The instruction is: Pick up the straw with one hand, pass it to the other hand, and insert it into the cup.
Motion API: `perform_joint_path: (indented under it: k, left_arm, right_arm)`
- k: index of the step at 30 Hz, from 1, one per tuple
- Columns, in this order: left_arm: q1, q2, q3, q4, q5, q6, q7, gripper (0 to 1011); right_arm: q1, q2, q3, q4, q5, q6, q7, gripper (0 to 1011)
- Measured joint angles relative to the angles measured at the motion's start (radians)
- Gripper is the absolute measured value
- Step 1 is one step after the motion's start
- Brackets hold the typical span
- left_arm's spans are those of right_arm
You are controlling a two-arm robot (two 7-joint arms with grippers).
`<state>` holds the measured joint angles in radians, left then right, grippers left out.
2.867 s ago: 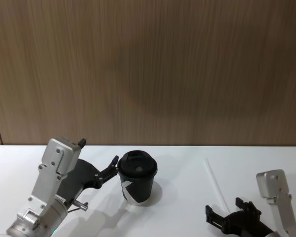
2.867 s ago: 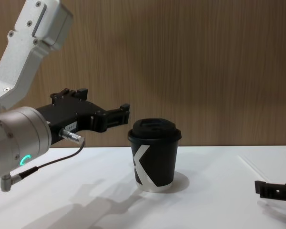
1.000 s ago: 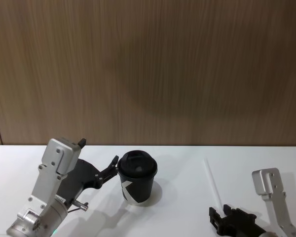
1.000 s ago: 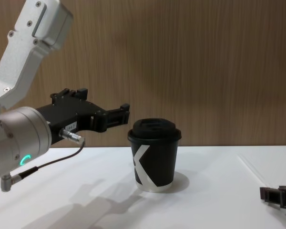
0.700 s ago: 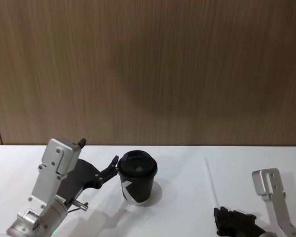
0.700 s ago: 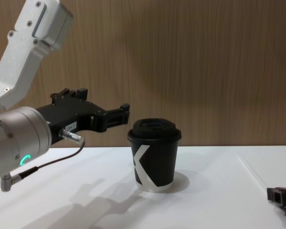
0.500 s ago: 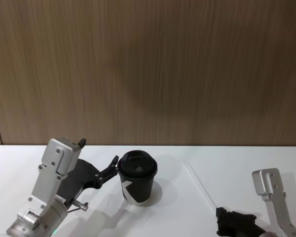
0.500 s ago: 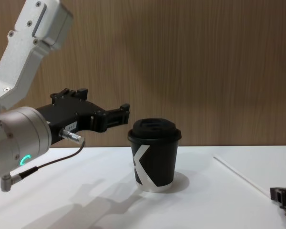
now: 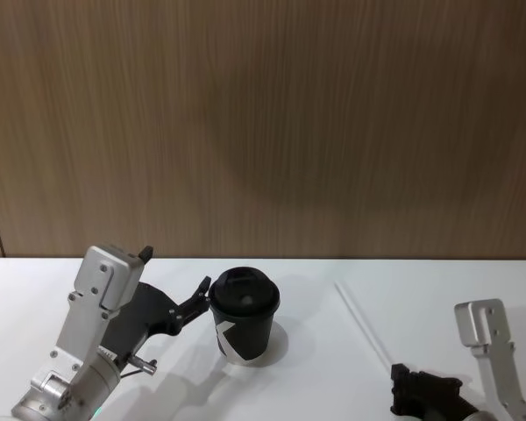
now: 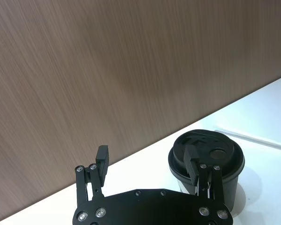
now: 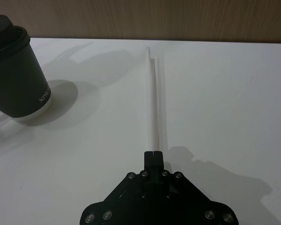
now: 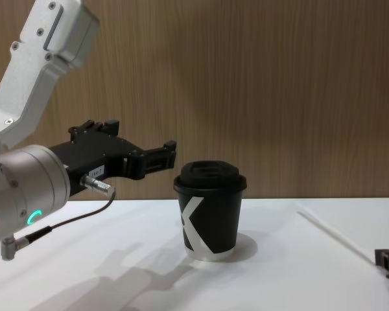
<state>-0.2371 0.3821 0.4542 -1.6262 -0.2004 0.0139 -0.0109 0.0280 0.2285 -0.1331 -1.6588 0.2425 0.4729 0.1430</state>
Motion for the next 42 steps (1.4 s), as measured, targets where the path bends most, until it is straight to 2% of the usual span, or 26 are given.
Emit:
perform_joint_path:
  k: [8,15,20,26,28,42]
  left_arm:
    - [0.0,0.0,0.0,0.0,0.0,0.0,0.0,1003]
    - [0.0,0.0,0.0,0.0,0.0,0.0,0.0,1003]
    - [0.0,0.0,0.0,0.0,0.0,0.0,0.0,1003]
    - [0.0,0.0,0.0,0.0,0.0,0.0,0.0,1003]
    - [0.0,0.0,0.0,0.0,0.0,0.0,0.0,1003]
    - [0.0,0.0,0.0,0.0,0.0,0.0,0.0,1003]
  right_arm:
    - [-0.001,0.019,0.008,0.005,-0.013,-0.068,0.02,0]
    - [0.006,0.062,0.016,0.006,-0.009,-0.132,0.087,0]
    - [0.011,0.096,0.025,0.005,0.011,-0.169,0.145,0]
    - [0.022,0.15,0.041,0.001,0.057,-0.217,0.247,0]
    - [0.025,0.16,0.044,0.0,0.066,-0.225,0.266,0]
    - [0.076,0.253,0.072,0.011,0.196,-0.295,0.502,0]
